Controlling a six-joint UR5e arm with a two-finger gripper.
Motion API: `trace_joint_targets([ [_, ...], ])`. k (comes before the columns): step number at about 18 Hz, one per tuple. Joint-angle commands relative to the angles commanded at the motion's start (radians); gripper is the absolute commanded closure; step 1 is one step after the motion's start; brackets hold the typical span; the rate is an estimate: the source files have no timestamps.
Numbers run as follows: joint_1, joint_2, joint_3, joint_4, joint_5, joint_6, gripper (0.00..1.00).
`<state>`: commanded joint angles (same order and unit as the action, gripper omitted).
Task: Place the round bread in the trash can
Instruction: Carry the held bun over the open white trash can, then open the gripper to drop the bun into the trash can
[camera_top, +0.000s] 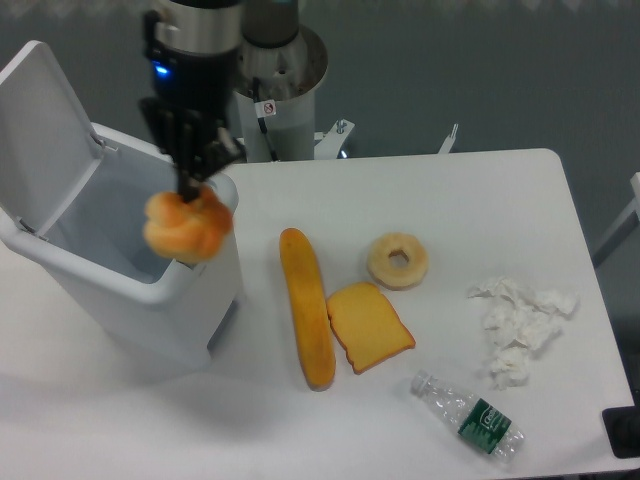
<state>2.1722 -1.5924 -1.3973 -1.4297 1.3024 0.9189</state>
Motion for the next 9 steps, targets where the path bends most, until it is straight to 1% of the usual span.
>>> trace_joint_targets([
  [1,-0.012,0.005,-0.008,0.000,-0.005,0.003,0.90],
  [3,-0.015,0.006,-0.009,0.002,-0.041,0.003,0.64],
  [6,0.000,0.011,-0.008,0.003,-0.086,-0.023,0.00],
  [8,0.009,0.012,-0.008,0.005,-0.129,-0.098,0.00],
  [9,0.020,0.014,-0.008,0.006,-0.130,-0.104,0.00],
])
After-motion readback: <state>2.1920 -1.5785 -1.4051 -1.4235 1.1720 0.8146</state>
